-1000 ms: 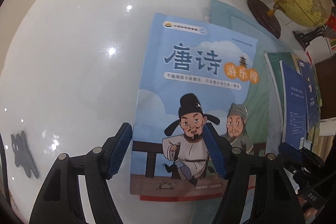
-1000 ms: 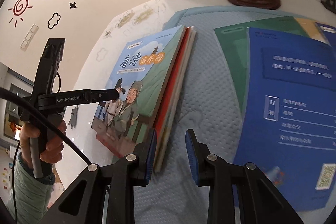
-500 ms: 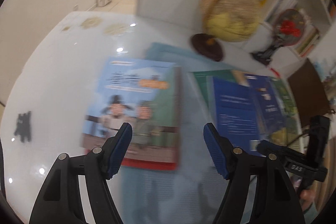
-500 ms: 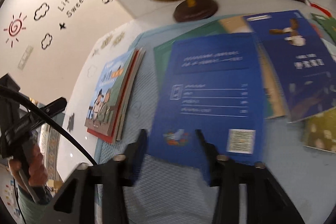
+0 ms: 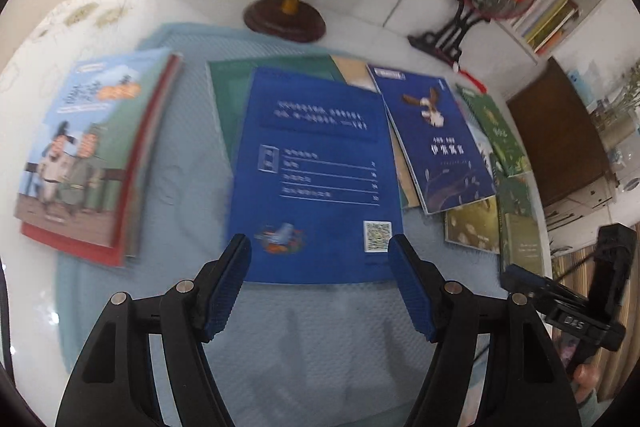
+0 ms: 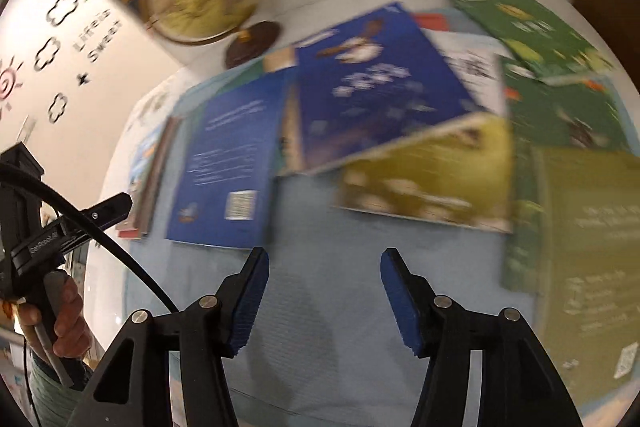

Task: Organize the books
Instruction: 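Move the right tool over the mat to the dark-blue book, then close the right tool on the edge of the dark-blue book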

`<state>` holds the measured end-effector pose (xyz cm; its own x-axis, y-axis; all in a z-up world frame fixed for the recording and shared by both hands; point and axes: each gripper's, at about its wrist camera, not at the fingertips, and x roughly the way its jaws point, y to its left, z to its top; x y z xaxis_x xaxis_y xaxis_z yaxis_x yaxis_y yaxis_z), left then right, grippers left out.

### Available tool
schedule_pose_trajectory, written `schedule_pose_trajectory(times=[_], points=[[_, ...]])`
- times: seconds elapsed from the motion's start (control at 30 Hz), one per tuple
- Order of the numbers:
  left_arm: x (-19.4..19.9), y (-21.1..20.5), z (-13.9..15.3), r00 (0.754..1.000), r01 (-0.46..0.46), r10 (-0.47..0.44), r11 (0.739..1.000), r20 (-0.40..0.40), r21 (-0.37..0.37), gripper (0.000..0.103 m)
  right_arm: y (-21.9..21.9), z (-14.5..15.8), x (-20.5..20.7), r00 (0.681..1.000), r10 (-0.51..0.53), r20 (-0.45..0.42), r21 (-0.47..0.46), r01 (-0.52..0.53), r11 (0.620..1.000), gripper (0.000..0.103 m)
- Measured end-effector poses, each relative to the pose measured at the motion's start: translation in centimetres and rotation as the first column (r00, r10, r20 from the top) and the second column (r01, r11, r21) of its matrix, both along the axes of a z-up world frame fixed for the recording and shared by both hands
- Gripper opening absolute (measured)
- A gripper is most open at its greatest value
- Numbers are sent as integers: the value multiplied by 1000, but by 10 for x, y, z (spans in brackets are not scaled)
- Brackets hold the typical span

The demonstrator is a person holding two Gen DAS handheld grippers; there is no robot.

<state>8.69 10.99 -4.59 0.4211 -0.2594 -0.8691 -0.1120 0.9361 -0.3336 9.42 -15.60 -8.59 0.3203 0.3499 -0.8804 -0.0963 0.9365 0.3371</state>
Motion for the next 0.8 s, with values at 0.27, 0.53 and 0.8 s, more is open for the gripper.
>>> schedule_pose_trajectory(times=[0.27,0.53,0.8], points=[[21,2,-22,995,-98,98,995,-15,23,69,-13,-2,9,999,32,-1,38,-32,999,56],[39,35,-52,988,-144,145,989,-58,22,65,90,-35,39,977,215,4,-39,-214,976,25],[16,36,-57,989,-139,132,985,-72,-98,65,114,-58,49,975,218,-36,-72,-220,973,29]])
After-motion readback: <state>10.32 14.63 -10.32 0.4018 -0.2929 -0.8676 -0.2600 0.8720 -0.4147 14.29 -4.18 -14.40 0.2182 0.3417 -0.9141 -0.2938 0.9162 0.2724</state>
